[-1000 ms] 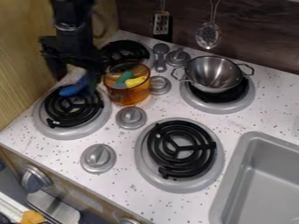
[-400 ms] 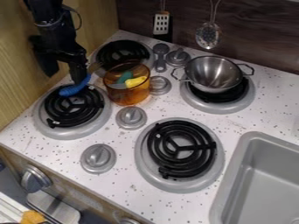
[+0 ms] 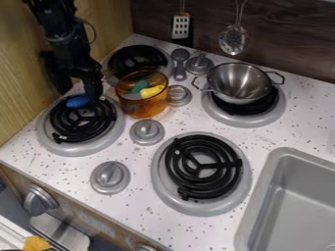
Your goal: Put blue knife in silver container on the right side of stove
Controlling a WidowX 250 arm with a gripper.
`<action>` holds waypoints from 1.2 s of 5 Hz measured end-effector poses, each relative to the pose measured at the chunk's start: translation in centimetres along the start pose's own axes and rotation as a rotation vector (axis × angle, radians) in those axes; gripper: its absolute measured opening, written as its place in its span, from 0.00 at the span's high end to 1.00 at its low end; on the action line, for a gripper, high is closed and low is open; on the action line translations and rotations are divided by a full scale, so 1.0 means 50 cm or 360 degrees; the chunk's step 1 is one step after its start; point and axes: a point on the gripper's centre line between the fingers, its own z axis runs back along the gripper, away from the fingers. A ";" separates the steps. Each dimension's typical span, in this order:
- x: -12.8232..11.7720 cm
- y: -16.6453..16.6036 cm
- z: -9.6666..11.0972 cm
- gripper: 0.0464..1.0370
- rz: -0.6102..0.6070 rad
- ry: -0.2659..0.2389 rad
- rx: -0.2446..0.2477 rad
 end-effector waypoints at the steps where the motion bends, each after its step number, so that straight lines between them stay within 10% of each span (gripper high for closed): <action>1: -0.002 0.006 -0.020 0.04 0.0010 -0.0004 -0.0021; 3: -0.010 0.012 -0.038 0.10 0.0028 0.0013 -0.0053; 5: -0.012 0.023 -0.040 0.61 0.0043 0.0032 -0.0038; 6: -0.021 0.020 -0.037 0.62 0.0079 0.0047 0.0011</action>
